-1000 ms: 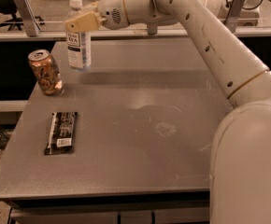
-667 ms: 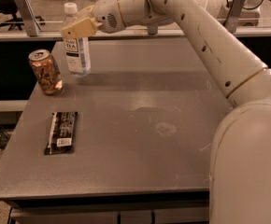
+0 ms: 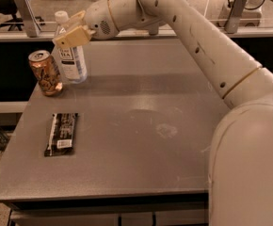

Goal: Move blue plastic bottle near orange can

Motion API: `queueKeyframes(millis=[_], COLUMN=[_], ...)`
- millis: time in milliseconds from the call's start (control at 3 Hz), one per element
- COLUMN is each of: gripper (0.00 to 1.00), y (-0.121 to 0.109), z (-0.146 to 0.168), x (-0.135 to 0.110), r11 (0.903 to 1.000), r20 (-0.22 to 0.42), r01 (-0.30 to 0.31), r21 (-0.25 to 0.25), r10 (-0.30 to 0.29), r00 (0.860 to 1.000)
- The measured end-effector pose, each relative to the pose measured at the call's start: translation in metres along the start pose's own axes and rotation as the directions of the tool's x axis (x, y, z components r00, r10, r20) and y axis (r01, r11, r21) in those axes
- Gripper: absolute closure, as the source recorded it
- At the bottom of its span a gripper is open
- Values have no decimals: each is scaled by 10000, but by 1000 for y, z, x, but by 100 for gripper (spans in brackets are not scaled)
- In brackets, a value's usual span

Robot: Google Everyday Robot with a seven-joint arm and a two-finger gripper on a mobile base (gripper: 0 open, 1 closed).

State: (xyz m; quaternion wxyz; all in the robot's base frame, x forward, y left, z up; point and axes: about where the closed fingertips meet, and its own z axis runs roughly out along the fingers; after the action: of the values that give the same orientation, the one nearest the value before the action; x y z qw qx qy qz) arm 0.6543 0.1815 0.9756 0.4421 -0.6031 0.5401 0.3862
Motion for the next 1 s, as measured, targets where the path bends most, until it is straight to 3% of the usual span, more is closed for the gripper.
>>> queueKeyframes(millis=[667,1000], gripper=[38,14], y=[12,13], z=[19,21], x=[9,9], r11=[9971,9966], r20=[-212,-212], r01=[182,182], r21=[-743,-807], r10=[-199,-199], r00=[9996,9996])
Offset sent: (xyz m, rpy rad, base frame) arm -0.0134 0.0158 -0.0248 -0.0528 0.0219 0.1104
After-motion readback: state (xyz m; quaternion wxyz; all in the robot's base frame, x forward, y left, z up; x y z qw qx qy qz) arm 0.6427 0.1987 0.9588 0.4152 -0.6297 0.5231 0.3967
